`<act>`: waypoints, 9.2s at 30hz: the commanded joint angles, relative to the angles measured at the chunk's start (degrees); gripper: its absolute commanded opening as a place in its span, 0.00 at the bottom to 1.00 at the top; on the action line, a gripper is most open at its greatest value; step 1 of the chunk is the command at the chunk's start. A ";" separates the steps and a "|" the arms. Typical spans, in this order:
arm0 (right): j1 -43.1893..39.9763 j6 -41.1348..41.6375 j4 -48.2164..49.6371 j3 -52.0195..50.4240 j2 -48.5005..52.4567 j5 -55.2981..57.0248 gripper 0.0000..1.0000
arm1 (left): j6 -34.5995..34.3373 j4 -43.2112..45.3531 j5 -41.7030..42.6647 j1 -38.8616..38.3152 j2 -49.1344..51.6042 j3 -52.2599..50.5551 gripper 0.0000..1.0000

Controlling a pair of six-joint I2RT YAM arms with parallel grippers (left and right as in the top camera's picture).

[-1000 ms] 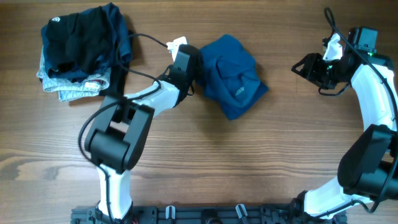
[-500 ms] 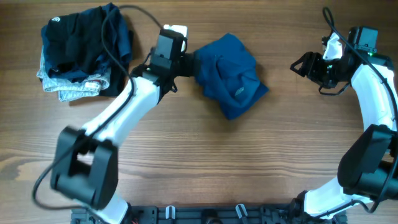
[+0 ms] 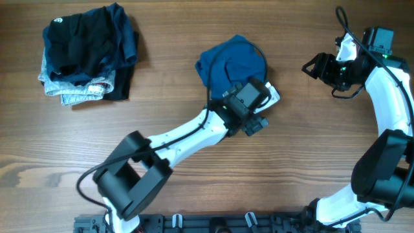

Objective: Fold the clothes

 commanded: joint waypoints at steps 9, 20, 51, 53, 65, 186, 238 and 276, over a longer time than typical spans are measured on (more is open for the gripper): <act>0.07 -1.01 0.35 1.03 0.33 -0.48 0.71 | 2.23 7.23 -11.17 -1.09 11.52 -0.22 0.89; 0.07 -1.03 0.37 1.03 0.33 -0.48 0.71 | 2.23 8.26 -24.17 -0.83 9.99 -0.20 0.04; 0.09 -0.98 -0.26 1.03 0.33 -0.48 0.71 | 60.94 52.39 -15.96 34.49 -8.04 -0.20 0.04; 0.13 -0.98 -0.63 1.03 0.33 -0.48 0.71 | 60.92 52.39 -11.98 37.42 -8.39 -0.20 0.04; 0.24 0.94 -2.99 1.03 0.33 -0.50 0.71 | 54.62 56.02 6.80 54.93 -8.37 -0.09 0.04; 1.49 4.61 -1.77 1.03 0.33 -3.93 0.71 | -0.57 55.30 7.15 63.41 10.99 -0.09 0.80; -1.27 -8.70 0.26 23.63 -4.57 4.98 0.99 | -16.50 -35.60 12.57 58.60 -59.21 -0.09 1.00; -1.27 -8.68 0.31 23.63 -4.57 4.98 0.99 | -16.55 -41.92 13.05 55.39 -70.99 -0.31 1.00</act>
